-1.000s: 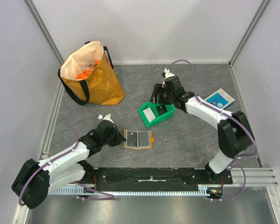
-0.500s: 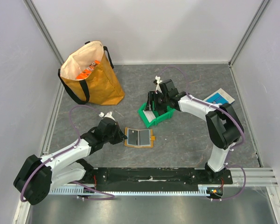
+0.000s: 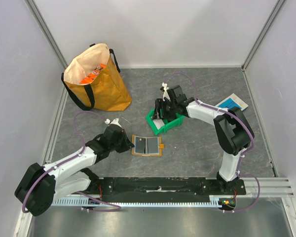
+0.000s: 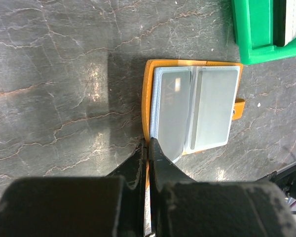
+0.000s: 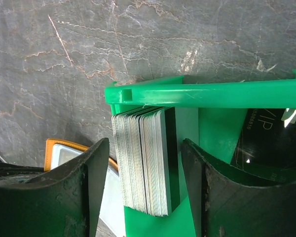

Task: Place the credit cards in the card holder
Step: Pick up the credit card from the storage box, then turn over the card slot in the card holder.

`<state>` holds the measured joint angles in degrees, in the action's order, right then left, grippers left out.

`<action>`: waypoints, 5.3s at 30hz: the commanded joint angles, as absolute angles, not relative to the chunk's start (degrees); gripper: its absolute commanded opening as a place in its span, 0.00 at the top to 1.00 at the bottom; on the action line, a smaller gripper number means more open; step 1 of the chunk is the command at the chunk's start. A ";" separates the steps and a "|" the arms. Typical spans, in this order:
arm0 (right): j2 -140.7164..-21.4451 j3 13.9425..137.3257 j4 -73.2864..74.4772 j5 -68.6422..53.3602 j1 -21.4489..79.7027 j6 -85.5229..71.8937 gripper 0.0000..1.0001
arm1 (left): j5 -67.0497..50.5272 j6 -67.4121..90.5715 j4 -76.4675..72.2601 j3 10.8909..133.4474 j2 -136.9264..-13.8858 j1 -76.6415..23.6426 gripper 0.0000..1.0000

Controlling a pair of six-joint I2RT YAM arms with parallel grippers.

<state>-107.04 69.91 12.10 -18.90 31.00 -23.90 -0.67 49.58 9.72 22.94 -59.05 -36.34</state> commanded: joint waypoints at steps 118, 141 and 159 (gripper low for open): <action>-90.79 50.62 -11.25 34.54 69.17 -59.68 1.00 | -8.61 50.98 6.50 15.91 -43.33 -36.12 0.77; -93.07 52.91 -5.45 36.04 70.66 -58.36 1.00 | -8.70 50.54 6.07 14.41 -41.57 -36.04 0.98; -94.48 56.43 2.02 40.08 72.51 -56.51 1.00 | -8.09 50.10 6.68 14.59 -40.52 -36.04 0.98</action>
<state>-94.50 54.61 -0.45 36.56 71.96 -57.19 -8.05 50.59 7.64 14.06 -41.50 -36.34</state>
